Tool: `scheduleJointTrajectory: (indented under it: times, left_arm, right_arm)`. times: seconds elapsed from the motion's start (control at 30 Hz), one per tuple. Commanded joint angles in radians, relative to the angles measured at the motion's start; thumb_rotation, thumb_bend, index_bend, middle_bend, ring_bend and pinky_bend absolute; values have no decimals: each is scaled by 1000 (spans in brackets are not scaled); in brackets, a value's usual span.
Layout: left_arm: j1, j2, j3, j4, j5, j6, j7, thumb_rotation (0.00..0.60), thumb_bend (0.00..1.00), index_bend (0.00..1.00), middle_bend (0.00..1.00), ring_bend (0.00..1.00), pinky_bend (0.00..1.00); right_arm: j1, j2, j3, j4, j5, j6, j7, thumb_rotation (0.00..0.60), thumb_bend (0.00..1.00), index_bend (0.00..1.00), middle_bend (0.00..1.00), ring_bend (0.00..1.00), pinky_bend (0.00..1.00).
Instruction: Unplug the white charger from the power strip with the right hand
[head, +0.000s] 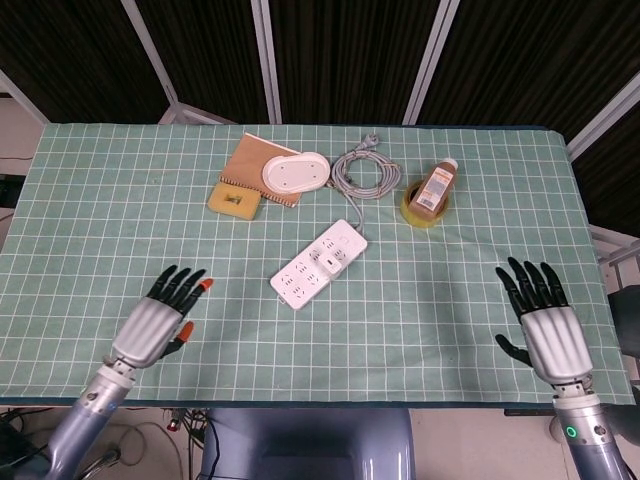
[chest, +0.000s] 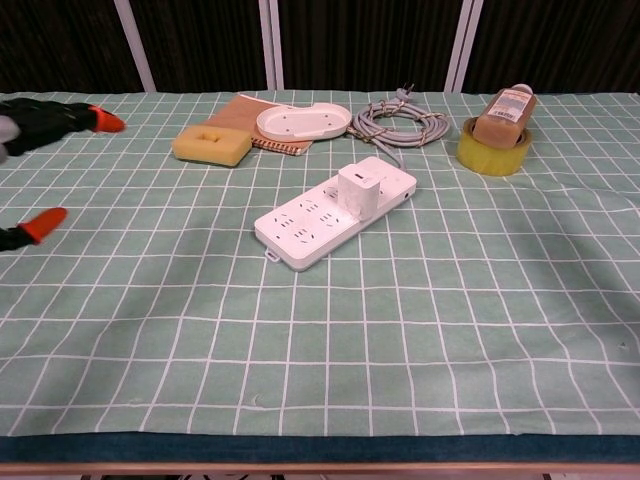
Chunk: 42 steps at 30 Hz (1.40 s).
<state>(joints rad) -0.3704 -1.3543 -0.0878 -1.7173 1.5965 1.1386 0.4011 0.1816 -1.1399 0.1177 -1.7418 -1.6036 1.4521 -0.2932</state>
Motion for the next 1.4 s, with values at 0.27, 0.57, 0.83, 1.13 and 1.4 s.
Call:
scheduleJointTrajectory:
  times: [0.27, 0.57, 0.83, 1.13, 1.4]
  left_arm:
    - [-180, -192, -92, -7, -244, -211, 241, 600, 465, 57, 35, 0, 51]
    - [-246, -264, -114, 45, -379, -242, 334, 600, 467, 98, 73, 0, 76]
    - [-293, -313, -103, 96, -450, -264, 353, 600, 467, 116, 75, 0, 80]
    - [-327, -362, -84, 154, -474, -261, 341, 600, 467, 121, 80, 0, 87]
    - [-344, -385, -72, 191, -487, -267, 319, 600, 467, 122, 76, 12, 138]
  right_arm:
    - [143, 32, 91, -182, 113, -182, -235, 600, 216, 0, 0, 0, 0]
    - [232, 2, 139, -204, 248, -273, -349, 600, 216, 0, 0, 0, 0]
    - [347, -56, 162, -148, 362, -385, -446, 600, 216, 0, 0, 0, 12]
    - [474, -142, 147, -43, 363, -510, -453, 600, 216, 0, 15, 5, 61]
    - [545, -227, 156, 43, 408, -549, -451, 600, 216, 7, 35, 24, 74]
